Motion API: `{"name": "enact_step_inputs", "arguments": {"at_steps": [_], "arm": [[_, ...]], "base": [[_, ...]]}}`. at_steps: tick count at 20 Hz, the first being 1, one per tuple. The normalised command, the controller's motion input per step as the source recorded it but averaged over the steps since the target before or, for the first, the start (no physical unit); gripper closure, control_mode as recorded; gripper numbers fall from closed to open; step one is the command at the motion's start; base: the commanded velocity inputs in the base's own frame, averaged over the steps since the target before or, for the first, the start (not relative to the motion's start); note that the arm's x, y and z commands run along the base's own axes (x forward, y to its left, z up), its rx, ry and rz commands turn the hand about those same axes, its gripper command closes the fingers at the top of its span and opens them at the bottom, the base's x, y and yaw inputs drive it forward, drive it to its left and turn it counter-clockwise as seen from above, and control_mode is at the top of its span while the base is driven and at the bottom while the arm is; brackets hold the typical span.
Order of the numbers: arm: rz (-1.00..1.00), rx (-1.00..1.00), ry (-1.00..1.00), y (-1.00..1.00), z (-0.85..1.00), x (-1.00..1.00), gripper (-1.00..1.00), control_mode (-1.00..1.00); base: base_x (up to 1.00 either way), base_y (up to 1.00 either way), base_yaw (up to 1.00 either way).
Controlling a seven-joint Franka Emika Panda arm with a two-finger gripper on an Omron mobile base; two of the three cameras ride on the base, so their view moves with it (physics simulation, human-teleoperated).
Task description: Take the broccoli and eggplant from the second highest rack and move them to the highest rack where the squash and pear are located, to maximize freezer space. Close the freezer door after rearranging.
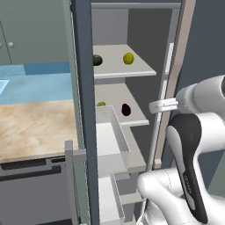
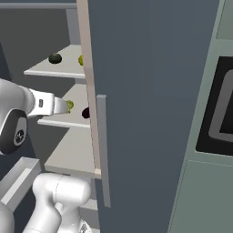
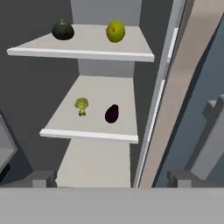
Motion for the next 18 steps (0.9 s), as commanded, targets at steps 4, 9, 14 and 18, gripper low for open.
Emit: {"name": "enact_step_inputs", "arguments": {"at_steps": [4, 9, 14, 18], "arm": [[0.02, 0.0, 0.19, 0.05, -0.38, 0.04, -1.0, -1.0], [0.0, 0.0, 0.14, 0.06, -0.33, 0.25, -1.0, -1.0], [0.0, 0.0, 0.04, 0.1, -0.38, 0.45, -1.0, -1.0], [0.0, -0.02, 0.0, 0.07, -0.41, 0.56, -1.0, -1.0]], "base": [[0.0, 0.0, 0.0], [0.0, 0.0, 0.0], [0.0, 0.0, 0.0], [0.0, 0.0, 0.0]]}}
